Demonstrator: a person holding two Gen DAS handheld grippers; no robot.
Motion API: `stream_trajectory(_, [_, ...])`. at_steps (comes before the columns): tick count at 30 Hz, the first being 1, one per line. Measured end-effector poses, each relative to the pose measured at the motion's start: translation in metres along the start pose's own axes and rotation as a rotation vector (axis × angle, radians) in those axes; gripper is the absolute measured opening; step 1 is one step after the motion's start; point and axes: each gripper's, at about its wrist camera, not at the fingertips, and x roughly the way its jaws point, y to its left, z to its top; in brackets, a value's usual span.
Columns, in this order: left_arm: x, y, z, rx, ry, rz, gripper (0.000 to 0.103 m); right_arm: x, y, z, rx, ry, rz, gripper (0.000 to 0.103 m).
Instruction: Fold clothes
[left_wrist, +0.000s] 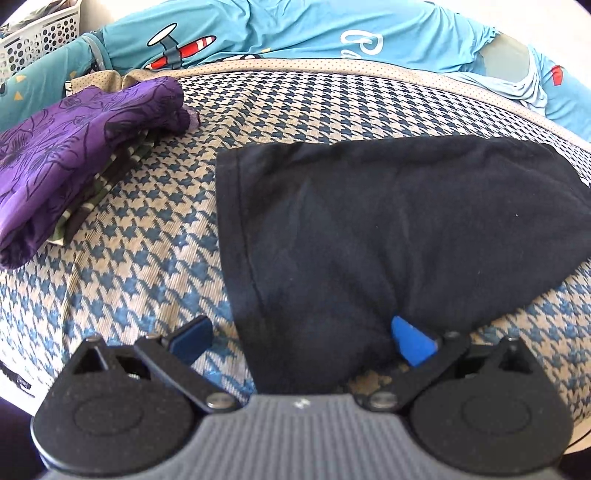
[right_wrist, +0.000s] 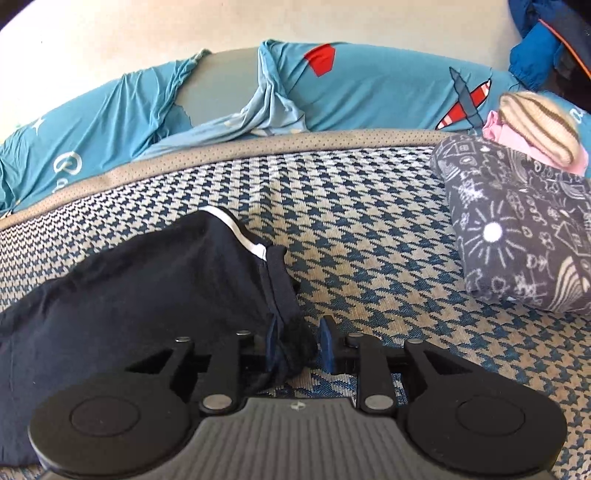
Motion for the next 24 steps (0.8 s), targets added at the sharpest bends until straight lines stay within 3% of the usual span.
stream_trajectory(6, [-0.005, 0.005, -0.004, -0.034, -0.002, -0.010, 0.103, -0.023, 0.022, -0.008, -0.010, -0.049, 0.053, 0.032])
stream_trajectory(12, [-0.017, 0.021, -0.003, -0.127, -0.064, -0.014, 0.103, -0.040, 0.066, -0.030, -0.097, -0.061, 0.157, 0.039])
stream_trajectory(24, [-0.011, 0.028, -0.009, -0.086, -0.003, 0.009, 0.103, -0.060, 0.159, -0.062, -0.283, -0.044, 0.411, 0.044])
